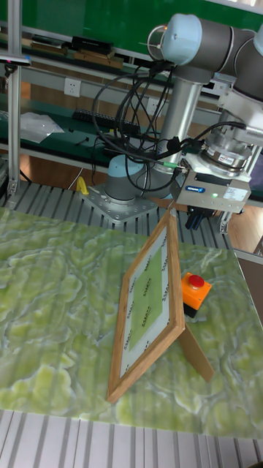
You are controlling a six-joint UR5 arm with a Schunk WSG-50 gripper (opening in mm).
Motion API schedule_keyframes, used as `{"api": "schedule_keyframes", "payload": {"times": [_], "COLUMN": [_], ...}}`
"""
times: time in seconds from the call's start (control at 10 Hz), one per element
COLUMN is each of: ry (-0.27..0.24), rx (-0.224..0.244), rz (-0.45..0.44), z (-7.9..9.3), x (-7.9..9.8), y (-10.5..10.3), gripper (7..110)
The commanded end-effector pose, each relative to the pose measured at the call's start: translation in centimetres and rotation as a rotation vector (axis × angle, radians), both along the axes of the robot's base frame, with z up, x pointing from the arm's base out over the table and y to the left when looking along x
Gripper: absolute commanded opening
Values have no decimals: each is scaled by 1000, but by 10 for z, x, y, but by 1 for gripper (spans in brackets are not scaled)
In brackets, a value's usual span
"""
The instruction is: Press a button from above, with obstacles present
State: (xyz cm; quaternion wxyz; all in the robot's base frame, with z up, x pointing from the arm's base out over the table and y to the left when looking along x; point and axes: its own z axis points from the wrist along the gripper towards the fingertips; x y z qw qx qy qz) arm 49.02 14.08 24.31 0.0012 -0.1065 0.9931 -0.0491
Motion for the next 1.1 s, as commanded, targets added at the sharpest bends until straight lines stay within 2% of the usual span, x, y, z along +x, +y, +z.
{"api": "schedule_keyframes", "payload": {"times": [0.0,0.1,0.2,0.3,0.4,0.5,0.6,0.8,1.0], "ry": [21,26,23,20,34,92,137,112,93], "rx": [9,-2,-25,-24,-46,-37,-2,-33,-92], "rz": [-3,-37,-62,-58,-20,36,71,111,100], "z": [15,12,3,-9,-21,-33,-50,-73,-81], "x": [16,17,18,19,16,0,-15,-12,-7], "y": [52,76,96,108,109,113,120,105,95], "gripper": [7,7,7,7,7,7,7,7,7]}}
